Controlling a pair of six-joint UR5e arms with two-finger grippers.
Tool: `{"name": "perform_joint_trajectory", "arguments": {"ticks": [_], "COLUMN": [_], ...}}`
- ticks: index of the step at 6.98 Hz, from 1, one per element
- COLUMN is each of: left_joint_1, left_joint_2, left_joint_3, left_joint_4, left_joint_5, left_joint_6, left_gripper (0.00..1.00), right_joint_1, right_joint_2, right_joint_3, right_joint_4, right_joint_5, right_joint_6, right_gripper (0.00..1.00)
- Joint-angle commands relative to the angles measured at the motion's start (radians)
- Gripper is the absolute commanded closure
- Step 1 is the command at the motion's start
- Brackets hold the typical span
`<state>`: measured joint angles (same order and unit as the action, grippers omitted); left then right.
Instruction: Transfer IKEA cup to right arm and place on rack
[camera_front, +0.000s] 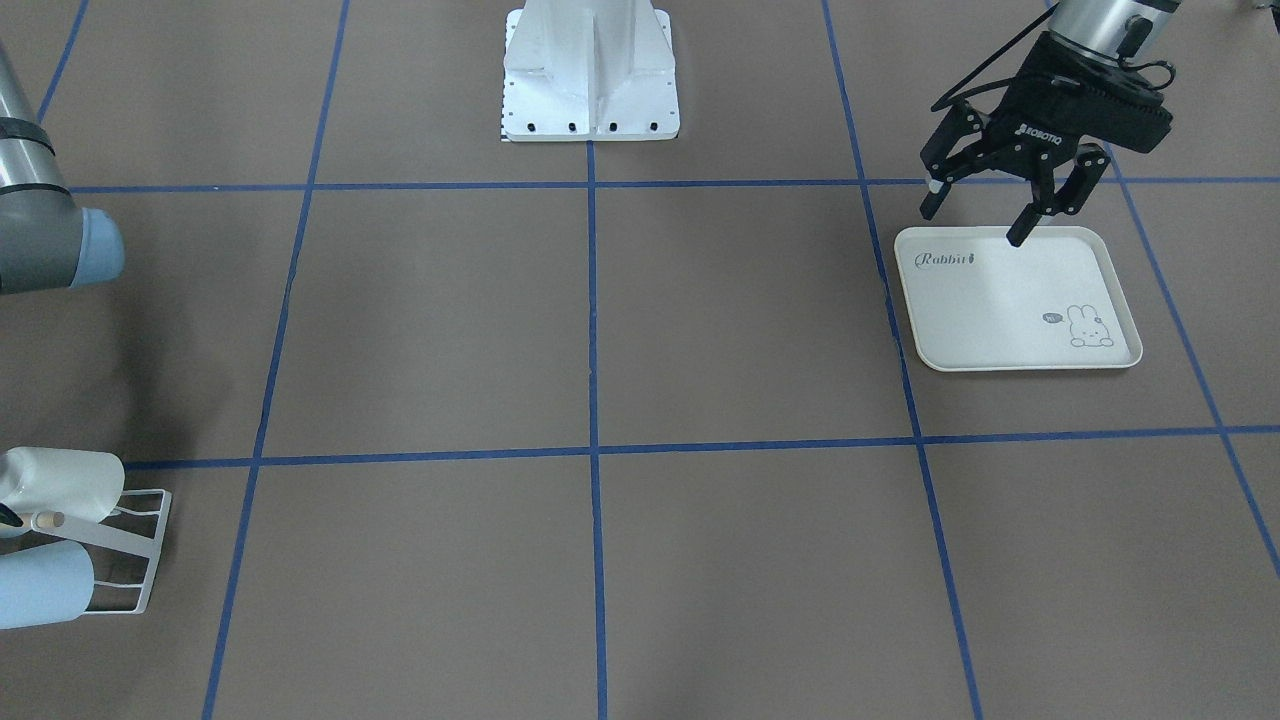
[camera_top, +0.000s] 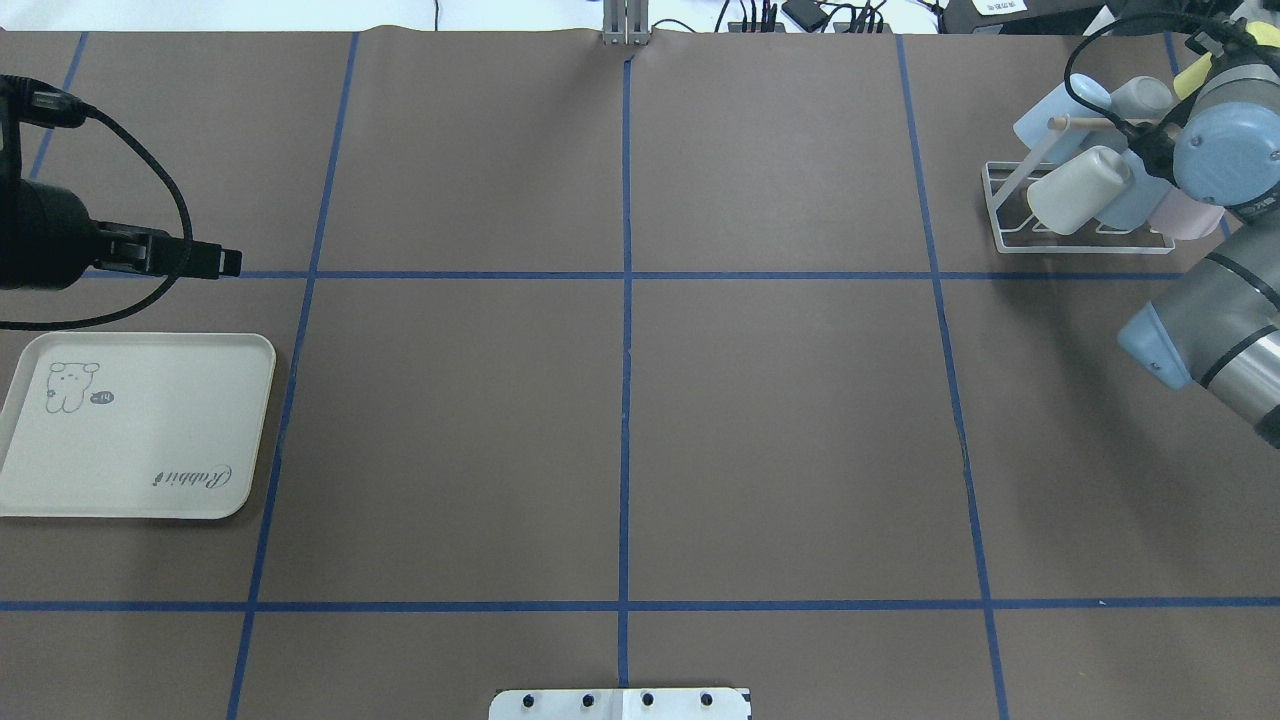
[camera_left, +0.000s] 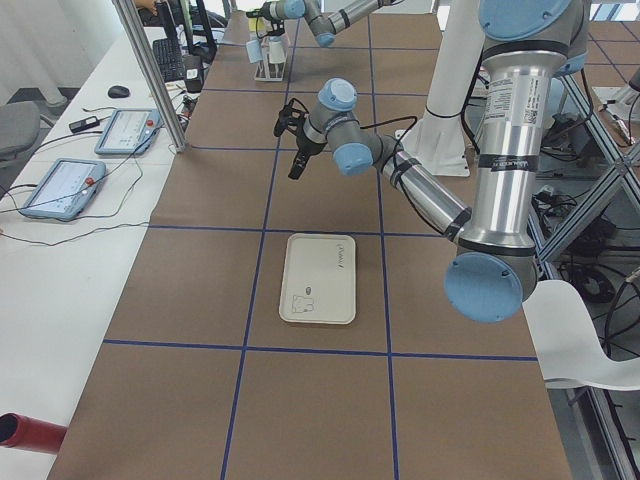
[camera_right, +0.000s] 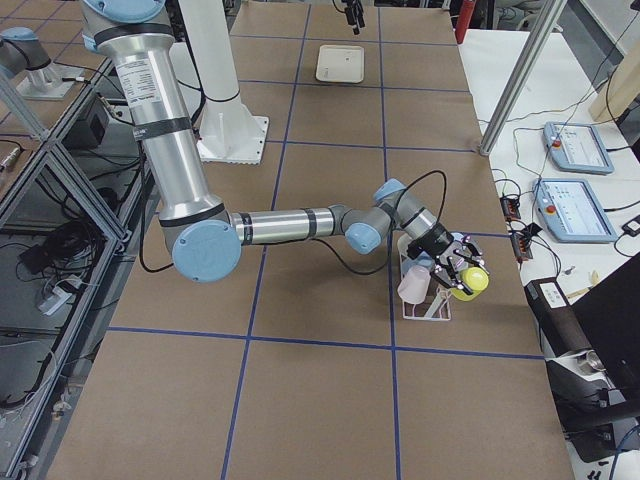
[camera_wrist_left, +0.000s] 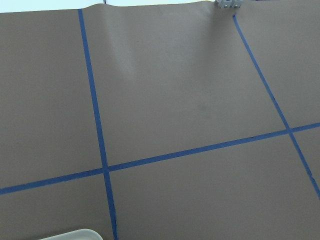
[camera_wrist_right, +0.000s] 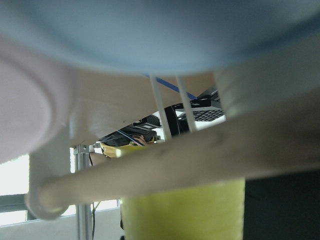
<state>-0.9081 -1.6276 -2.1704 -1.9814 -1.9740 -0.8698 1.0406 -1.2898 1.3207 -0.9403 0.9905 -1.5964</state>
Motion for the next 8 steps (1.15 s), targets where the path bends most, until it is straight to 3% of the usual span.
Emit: {"name": "perform_joint_trajectory", "arguments": {"ticks": [1, 3, 5, 8], "left_joint_1": [0.0, 0.0, 0.0, 0.0], "left_joint_2": [0.0, 0.0, 0.0, 0.0], "left_joint_3": [-0.002, -0.003, -0.003, -0.003], "left_joint_4": [-0.001, -0.001, -0.001, -0.001], "left_joint_5": [0.0, 0.0, 0.0, 0.0], "left_joint_6": [0.0, 0.0, 0.0, -0.002], "left_gripper": [0.0, 0.0, 0.0, 0.0], "right_joint_1": [-0.004, -0.004, -0.004, -0.004], "right_joint_2": [-0.002, -0.002, -0.002, -0.002], "right_joint_3": [-0.002, -0.002, 0.008, 0.011], "right_joint_4": [0.0, 0.0, 0.002, 0.002], "right_joint_5": [-0.001, -0.001, 0.0, 0.0], "right_joint_6": [-0.005, -0.007, -0.007, -0.007], "right_gripper": [0.43, 0.38, 0.01, 0.01]}}
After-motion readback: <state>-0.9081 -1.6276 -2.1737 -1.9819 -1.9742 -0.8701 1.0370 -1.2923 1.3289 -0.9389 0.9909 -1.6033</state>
